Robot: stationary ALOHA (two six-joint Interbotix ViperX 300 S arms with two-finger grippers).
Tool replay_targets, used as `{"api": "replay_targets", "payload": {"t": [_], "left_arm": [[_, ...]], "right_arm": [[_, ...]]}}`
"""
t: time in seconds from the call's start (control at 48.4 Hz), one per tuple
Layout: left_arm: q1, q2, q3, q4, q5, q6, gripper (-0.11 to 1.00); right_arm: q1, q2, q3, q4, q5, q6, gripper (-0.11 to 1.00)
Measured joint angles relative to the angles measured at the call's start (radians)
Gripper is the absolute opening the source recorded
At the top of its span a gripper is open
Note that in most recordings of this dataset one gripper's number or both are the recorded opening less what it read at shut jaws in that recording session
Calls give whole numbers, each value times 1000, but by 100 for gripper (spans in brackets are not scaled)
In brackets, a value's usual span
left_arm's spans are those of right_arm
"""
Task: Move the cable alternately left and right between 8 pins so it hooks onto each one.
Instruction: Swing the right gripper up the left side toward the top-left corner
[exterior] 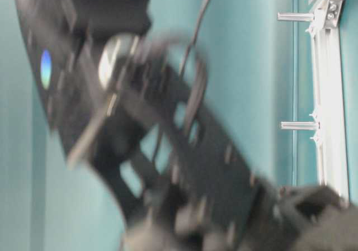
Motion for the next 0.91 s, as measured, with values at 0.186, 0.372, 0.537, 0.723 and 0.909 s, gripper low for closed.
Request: {"api": "replay_targets", "payload": {"t": [0.186, 0.372, 0.537, 0.723, 0.909], "left_arm": [[0, 0, 0, 0, 0, 0, 73], [0, 0, 0, 0, 0, 0, 73], [0, 0, 0, 0, 0, 0, 73], [0, 0, 0, 0, -2, 0, 73], [0, 0, 0, 2, 0, 0, 73]], "right_arm": [[-46, 51, -123, 198, 72, -104, 17], [-98, 91, -227, 233, 110, -97, 17], [-118, 133, -296, 249, 178, -15, 17], [-127, 137, -305, 249, 195, 72, 17], [-144, 137, -298, 249, 193, 144, 17]]}}
